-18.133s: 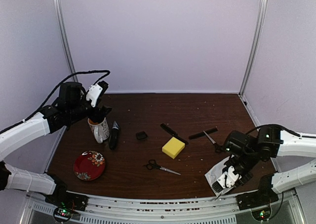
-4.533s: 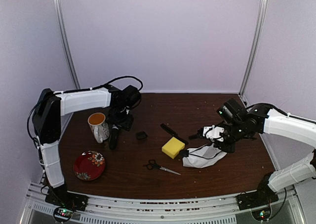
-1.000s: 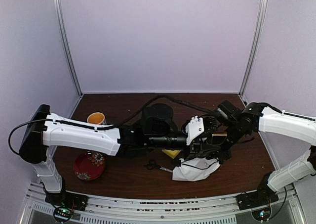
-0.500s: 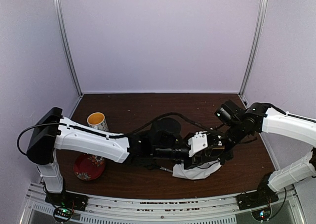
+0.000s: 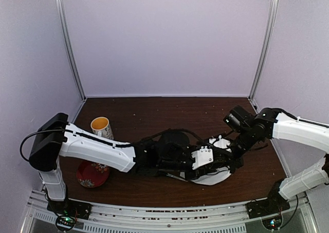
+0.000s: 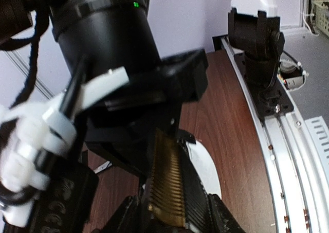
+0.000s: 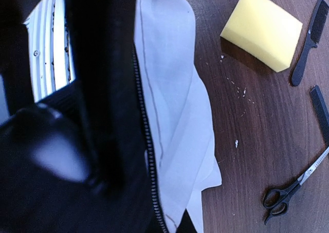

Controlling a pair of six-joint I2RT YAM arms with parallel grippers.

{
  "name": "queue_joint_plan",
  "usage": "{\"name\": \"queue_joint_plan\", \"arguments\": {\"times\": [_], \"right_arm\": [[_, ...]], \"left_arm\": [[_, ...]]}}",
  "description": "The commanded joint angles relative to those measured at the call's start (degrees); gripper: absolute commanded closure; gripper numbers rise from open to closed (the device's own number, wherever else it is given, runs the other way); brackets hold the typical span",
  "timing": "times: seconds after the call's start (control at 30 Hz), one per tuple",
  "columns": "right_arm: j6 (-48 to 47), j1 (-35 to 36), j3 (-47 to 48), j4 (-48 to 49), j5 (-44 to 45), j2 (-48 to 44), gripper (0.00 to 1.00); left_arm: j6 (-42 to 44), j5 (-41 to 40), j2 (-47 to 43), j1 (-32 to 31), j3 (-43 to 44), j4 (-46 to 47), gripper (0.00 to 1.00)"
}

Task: Sort the hair-cutting tools
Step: Pick up the handle from the kit bag.

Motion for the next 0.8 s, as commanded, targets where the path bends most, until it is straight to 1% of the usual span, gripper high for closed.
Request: {"name": "queue_joint_plan", "arguments": {"times": [0.0,0.13,0.37,0.6,0.7,0.77], "right_arm": [[0.30,0.25,-0.66,0.86,0.00,-1.02,1.00],[0.31,0.13,-0.21,0.53,0.86,-0.64,1.00],[-0.83,-0.58,1.80,-1.40,-0.66,0.56,1.00],[-1.06,-3.31,2.62,-1.98,-2.72,1.72,1.00],[-0.85,-4.56,2.82,-1.92,-3.52,1.64,0.93],[-0.44,-5.72,2.82,-2.05,-4.08,1.14,0.84]], "left_arm": [[4.84,-5.11,0.74,0.25,1.87,-5.07,1.00],[5.80,-6.71,3.01,0.10,6.14,-12.51,1.00],[3.85,-12.90,7.81,-0.45,12.55,-18.97,1.00],[0.46,-13.69,9.17,-0.45,14.65,-20.79,1.00],[-0.86,-14.12,9.28,-0.41,15.04,-21.39,1.00],[-1.26,-14.23,9.50,-0.45,15.07,-21.56,1.00]]}}
